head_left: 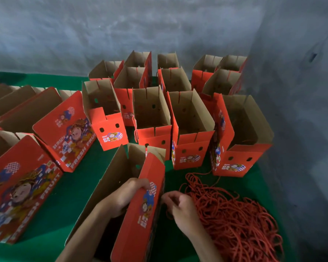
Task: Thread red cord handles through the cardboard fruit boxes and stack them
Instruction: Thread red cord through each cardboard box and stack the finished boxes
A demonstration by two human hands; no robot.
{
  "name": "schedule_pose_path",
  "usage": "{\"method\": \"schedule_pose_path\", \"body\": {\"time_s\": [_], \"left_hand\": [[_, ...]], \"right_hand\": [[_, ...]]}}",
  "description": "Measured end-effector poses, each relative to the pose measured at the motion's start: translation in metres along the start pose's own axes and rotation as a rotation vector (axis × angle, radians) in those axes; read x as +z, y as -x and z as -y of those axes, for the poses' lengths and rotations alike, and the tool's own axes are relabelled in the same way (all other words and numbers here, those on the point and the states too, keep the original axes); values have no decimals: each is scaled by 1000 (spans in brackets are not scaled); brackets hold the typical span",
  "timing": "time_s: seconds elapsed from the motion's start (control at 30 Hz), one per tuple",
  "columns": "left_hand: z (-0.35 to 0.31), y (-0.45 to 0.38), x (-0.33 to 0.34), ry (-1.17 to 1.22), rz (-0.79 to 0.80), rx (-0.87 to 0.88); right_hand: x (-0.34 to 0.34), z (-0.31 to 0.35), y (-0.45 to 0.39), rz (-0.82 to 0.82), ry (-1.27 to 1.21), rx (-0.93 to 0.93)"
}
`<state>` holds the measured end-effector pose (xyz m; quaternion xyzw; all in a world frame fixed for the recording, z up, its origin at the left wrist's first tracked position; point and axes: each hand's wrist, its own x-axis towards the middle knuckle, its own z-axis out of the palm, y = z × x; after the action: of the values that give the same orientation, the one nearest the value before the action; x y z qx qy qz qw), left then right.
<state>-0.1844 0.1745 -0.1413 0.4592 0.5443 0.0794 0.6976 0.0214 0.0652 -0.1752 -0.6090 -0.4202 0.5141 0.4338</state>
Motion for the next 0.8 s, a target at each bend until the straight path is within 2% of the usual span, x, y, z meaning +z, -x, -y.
{"method": "schedule_pose_path", "body": {"time_s": [0.13,0.2,0.3,0.43,0.5,0.57,0.63,0.7,0.8], "left_hand": [[1,-1,0,-16,-31,8],[-6,8,8,-35,6,25],[-20,32,27,-38,47,45],[-36,55,44,-82,5,78],[-43,61,49,-125,-9,94],[-46,63,51,-204,-40,147],[-45,63,52,-280,-86,227],[-44,64,53,-339,-94,251],[-45,66,54,-415,-80,271]], "right_hand": [[-1,3,-5,1,61,-9],[-5,6,-8,7,129,-16],[-11,12,-13,21,301,-72],[-12,17,-22,52,726,-192],[-12,16,-23,42,827,-253],[-12,16,-21,55,839,-302],[-11,16,-19,98,750,-298],[-13,20,-18,116,624,-258],[-17,23,-21,88,613,-265]]}}
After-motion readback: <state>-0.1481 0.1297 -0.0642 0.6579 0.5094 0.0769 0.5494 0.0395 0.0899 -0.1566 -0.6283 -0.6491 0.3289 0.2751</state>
